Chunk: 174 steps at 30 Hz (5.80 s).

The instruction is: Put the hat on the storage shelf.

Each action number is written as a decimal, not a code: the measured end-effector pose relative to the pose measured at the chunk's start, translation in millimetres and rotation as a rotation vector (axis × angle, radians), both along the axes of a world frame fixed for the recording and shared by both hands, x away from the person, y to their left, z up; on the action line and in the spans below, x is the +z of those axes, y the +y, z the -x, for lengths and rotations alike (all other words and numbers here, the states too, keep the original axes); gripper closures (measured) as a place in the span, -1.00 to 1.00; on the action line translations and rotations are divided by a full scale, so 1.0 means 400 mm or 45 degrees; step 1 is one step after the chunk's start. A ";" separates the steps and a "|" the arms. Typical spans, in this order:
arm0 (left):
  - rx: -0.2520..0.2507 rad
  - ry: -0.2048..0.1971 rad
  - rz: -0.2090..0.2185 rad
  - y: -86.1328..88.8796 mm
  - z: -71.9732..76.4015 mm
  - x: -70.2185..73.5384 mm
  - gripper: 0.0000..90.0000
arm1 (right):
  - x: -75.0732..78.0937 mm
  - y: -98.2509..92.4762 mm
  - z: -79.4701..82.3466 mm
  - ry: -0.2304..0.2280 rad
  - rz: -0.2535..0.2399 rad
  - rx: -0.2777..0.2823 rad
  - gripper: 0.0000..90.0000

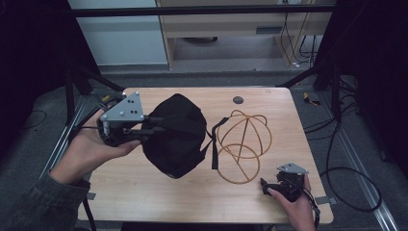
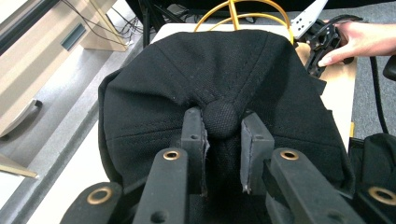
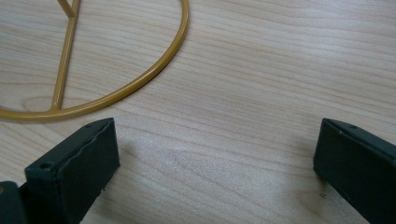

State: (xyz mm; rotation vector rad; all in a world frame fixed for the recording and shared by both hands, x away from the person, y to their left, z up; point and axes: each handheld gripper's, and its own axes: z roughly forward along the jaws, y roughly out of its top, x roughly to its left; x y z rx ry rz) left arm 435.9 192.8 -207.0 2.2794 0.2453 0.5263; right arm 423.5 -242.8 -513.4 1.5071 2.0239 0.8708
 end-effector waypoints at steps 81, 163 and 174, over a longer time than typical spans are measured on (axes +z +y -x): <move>-0.116 0.099 -0.125 -0.471 -0.181 0.056 0.65 | 0.000 0.000 0.000 0.000 0.005 0.001 -0.99; -0.118 0.132 -0.149 -0.533 -0.198 -0.078 0.30 | 0.000 -0.001 0.000 -0.002 0.007 0.002 -0.99; -0.124 0.097 -0.128 -0.522 -0.174 -0.066 -0.10 | -0.001 -0.001 0.000 -0.002 0.006 0.002 -0.99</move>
